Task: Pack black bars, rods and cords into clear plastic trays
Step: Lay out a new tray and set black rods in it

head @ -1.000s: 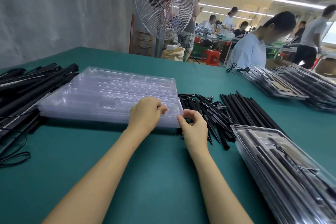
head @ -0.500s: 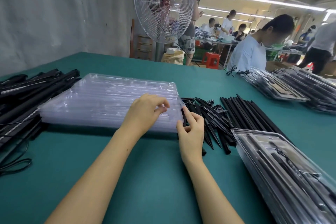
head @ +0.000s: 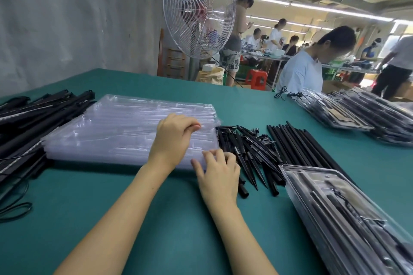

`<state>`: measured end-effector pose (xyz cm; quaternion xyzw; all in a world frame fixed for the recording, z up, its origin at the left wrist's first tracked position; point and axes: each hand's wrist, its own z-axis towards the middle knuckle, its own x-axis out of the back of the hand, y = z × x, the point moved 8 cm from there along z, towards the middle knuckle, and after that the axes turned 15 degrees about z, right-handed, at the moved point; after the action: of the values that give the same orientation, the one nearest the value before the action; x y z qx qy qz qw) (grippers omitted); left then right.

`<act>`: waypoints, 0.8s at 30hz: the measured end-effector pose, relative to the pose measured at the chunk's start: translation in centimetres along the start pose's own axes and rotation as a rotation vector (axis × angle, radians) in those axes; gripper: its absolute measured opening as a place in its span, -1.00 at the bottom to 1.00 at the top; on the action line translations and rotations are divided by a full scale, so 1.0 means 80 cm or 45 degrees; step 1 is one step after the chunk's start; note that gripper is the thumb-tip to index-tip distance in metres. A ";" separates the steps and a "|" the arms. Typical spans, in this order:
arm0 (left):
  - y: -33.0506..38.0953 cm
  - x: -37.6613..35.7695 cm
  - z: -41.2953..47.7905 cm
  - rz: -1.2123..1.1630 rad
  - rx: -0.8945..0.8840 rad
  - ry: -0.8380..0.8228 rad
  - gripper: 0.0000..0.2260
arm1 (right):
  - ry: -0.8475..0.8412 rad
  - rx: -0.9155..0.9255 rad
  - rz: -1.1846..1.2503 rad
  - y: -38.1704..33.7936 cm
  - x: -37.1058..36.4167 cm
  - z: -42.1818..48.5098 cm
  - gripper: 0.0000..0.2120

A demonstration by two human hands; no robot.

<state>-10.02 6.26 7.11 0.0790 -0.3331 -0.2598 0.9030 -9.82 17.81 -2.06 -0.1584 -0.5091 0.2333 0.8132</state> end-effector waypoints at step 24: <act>0.004 0.064 0.017 -0.118 0.021 0.193 -0.89 | -0.493 -0.113 -0.141 -0.030 -0.016 0.101 -0.42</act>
<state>-7.47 3.91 11.15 0.1210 -0.2619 -0.2917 0.9120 -17.07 15.29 1.65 -0.1182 -0.6736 0.1918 0.7039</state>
